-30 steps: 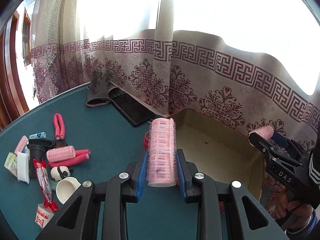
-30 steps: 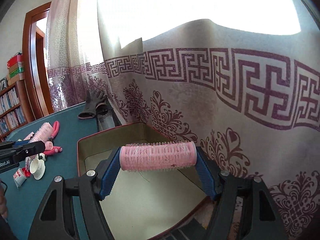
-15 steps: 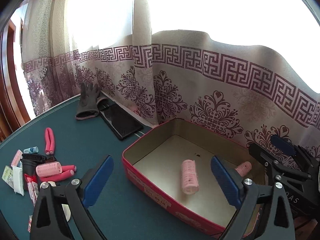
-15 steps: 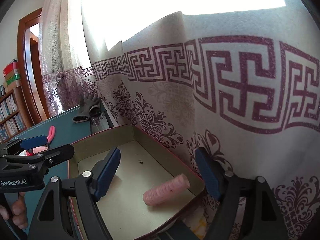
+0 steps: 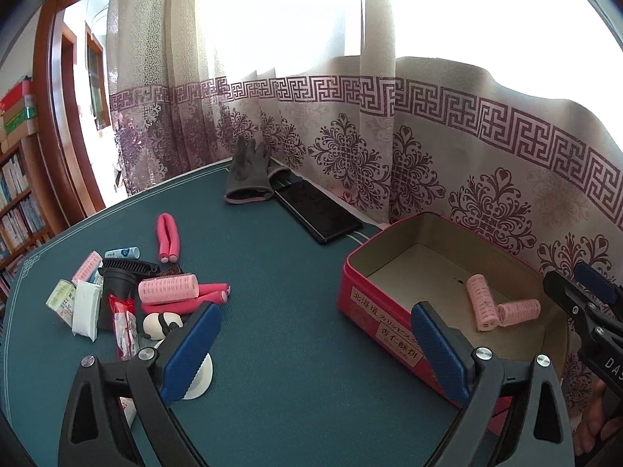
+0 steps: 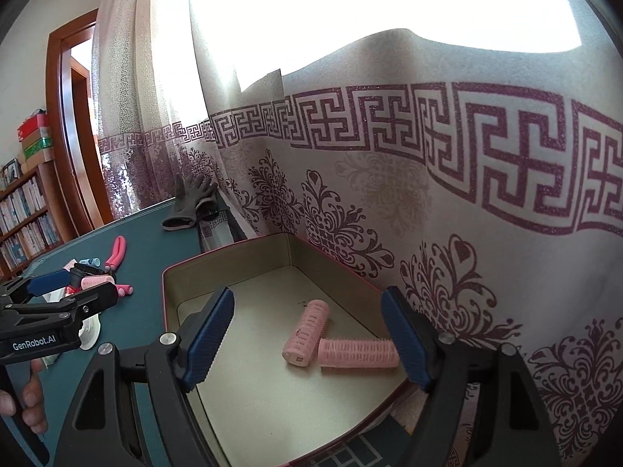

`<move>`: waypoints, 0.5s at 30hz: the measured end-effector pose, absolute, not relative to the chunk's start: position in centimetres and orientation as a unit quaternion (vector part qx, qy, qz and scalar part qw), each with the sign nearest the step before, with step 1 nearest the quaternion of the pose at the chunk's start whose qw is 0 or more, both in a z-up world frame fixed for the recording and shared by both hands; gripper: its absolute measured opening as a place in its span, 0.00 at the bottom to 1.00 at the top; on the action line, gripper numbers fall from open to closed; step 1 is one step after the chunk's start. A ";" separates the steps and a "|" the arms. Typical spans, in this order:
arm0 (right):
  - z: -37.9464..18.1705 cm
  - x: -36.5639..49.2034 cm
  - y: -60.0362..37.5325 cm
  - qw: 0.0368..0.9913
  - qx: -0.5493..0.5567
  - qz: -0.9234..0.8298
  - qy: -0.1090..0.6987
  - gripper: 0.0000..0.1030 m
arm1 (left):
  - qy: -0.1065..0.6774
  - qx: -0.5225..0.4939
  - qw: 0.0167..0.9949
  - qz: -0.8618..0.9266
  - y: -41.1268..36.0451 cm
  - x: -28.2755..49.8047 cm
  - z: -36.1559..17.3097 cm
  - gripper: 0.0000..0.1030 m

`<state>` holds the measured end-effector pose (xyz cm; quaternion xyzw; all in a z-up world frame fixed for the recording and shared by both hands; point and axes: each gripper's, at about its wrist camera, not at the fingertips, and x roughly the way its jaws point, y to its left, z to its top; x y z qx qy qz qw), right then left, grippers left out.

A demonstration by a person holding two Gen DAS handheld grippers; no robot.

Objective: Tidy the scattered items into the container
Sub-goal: 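Move both grippers back toward the scattered items on the table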

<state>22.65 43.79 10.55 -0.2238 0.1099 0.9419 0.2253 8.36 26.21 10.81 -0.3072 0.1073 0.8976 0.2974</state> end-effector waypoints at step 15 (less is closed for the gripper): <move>10.6 20.8 37.9 0.163 -0.228 0.955 0.097 0.79 | 0.070 -0.332 0.221 0.914 19.0 6.1 9.3 0.97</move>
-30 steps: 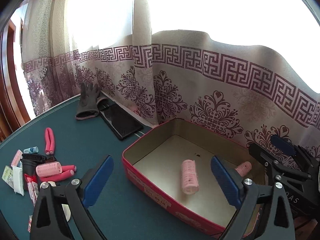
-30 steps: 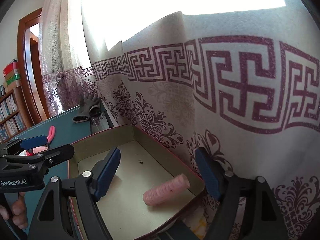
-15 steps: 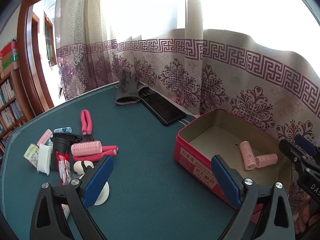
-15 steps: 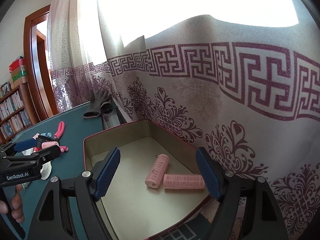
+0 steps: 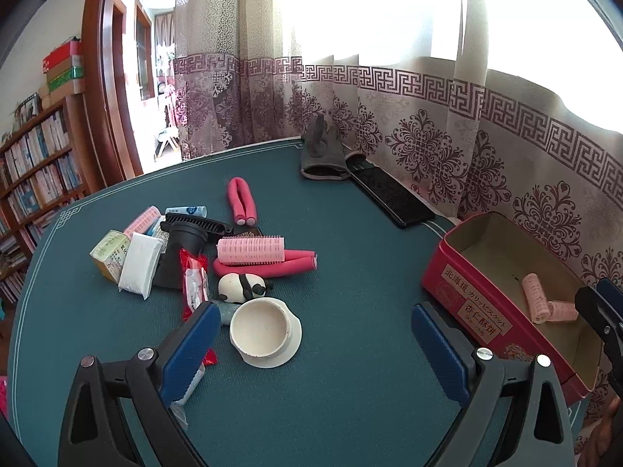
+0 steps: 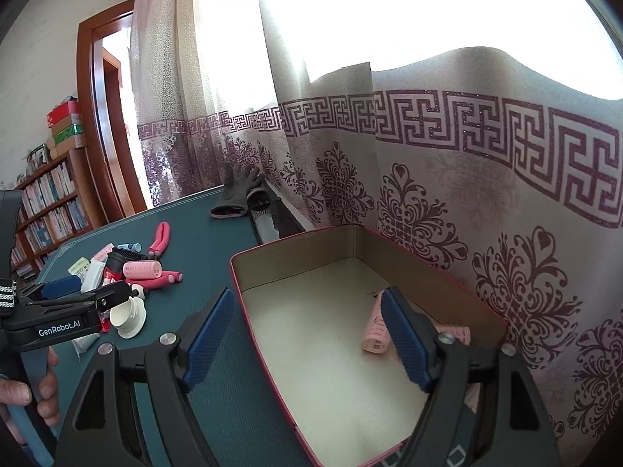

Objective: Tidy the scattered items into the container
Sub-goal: 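Move both grippers back toward the scattered items on the table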

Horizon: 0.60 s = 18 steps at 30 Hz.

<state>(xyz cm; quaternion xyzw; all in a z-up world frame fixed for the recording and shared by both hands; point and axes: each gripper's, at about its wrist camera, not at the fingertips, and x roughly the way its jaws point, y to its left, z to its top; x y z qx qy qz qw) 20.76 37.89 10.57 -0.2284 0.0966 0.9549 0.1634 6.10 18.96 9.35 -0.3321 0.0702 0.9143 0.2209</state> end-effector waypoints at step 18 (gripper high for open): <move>7.6 15.9 30.8 0.061 -0.281 0.955 0.070 0.79 | 0.053 -0.392 0.120 0.911 7.9 2.7 3.8 0.97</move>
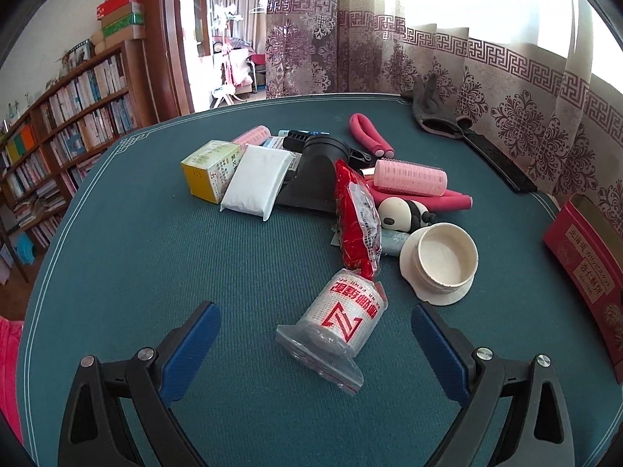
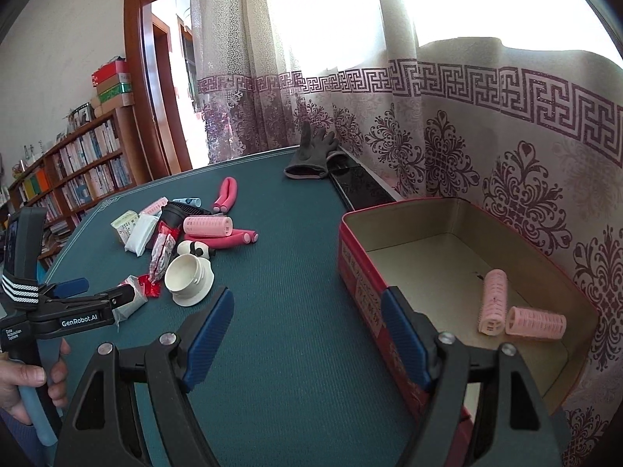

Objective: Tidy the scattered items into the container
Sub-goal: 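Move both grippers back toward the scattered items on the table, then grasp the bandage roll with the left gripper while the right gripper grasps the white cup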

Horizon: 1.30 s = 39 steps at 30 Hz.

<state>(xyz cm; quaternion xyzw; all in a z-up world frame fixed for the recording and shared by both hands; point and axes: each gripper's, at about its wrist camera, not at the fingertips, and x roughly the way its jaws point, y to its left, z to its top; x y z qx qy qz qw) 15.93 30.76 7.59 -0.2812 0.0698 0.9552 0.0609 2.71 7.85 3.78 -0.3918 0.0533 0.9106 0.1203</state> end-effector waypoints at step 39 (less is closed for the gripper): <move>2.6 1.9 20.7 -0.078 -0.380 0.922 -0.014 0.77 | -0.022 -0.398 0.144 0.906 3.4 0.9 2.4 0.42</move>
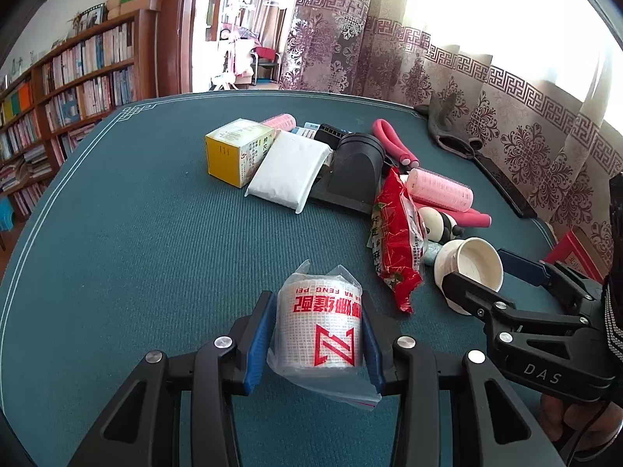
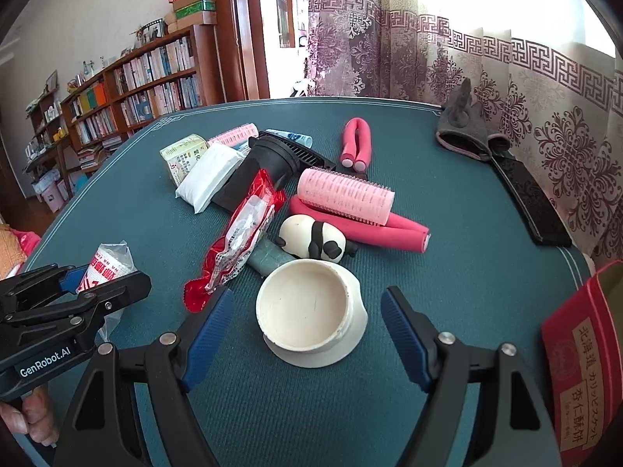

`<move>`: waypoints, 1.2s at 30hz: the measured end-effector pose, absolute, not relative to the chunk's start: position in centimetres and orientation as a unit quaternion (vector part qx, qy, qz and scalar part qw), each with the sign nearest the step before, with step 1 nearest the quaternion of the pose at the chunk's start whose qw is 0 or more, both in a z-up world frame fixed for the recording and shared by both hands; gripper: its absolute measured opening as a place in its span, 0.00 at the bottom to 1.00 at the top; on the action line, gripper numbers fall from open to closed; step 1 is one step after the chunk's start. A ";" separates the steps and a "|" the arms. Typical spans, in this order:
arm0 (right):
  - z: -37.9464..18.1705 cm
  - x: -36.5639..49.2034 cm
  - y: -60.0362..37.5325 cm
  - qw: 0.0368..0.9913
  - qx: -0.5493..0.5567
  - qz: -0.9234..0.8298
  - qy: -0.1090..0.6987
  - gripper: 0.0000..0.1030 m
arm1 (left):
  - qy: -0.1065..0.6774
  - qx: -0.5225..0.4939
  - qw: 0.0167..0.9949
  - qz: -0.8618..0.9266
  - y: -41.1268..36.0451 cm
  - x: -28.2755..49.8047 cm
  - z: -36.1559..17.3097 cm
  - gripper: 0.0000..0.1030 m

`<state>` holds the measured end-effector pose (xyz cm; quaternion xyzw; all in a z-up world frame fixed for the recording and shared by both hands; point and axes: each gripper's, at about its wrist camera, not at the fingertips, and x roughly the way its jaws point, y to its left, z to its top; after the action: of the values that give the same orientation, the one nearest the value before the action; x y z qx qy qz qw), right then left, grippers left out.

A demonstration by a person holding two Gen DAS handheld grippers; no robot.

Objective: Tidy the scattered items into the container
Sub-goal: 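Grasp the bandage roll with the left gripper while the right gripper grasps the white cup, then carry the cup into the red tin with the right gripper while the left carries the bandage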

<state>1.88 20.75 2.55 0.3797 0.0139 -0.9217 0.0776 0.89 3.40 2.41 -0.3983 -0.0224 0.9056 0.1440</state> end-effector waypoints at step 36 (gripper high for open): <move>11.6 18.4 39.4 -0.146 0.225 -0.959 -0.096 0.62 | 0.050 -0.338 0.297 0.892 17.4 7.0 10.2 0.42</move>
<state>18.38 39.43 11.64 0.2250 -0.0959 -0.9585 -0.1463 6.97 17.36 10.18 -0.3380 0.0501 0.8916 0.2972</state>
